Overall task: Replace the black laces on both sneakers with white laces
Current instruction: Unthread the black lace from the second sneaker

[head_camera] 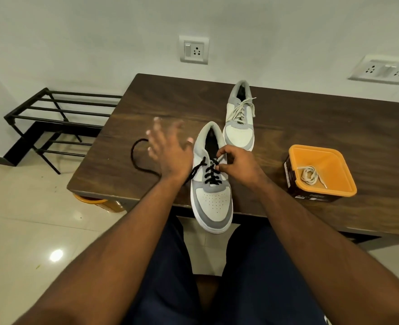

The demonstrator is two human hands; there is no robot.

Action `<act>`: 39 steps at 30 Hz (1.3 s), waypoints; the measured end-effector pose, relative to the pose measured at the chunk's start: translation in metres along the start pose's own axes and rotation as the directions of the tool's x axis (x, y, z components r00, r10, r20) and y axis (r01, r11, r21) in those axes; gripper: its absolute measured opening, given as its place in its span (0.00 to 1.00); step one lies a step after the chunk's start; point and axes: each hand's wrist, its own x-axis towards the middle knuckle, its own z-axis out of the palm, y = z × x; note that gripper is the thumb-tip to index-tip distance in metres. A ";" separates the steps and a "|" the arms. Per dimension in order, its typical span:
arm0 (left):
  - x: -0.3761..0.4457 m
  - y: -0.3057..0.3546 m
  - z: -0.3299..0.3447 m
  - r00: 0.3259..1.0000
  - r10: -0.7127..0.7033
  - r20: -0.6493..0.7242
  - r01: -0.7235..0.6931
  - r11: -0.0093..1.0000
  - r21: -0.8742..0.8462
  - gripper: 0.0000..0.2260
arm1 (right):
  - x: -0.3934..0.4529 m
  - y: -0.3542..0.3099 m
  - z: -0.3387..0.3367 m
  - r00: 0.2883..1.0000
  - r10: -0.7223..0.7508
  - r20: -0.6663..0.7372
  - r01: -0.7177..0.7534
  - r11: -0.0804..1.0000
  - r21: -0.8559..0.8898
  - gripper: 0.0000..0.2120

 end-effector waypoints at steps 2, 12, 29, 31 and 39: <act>-0.007 0.001 0.006 0.978 0.117 0.172 -0.124 0.992 0.028 0.16 | 0.000 -0.003 0.002 1.000 -0.027 -0.003 0.027 0.999 -0.020 0.13; -0.014 -0.019 0.007 0.868 0.207 0.450 -0.125 0.970 -0.206 0.13 | 0.004 -0.002 0.022 0.985 -0.013 -0.173 0.020 0.999 0.037 0.03; -0.021 -0.034 0.009 0.842 0.234 0.487 -0.150 0.967 -0.206 0.27 | -0.001 -0.016 0.021 0.968 -0.094 -0.234 0.037 0.970 -0.239 0.07; -0.019 -0.034 0.008 0.843 0.224 0.490 -0.147 0.971 -0.190 0.26 | -0.004 -0.006 0.018 0.890 0.069 -0.451 -0.067 0.998 0.022 0.05; -0.024 -0.027 0.007 0.870 0.193 0.453 -0.190 0.980 -0.054 0.24 | -0.015 -0.007 0.012 0.878 0.006 -0.479 -0.072 0.990 -0.120 0.17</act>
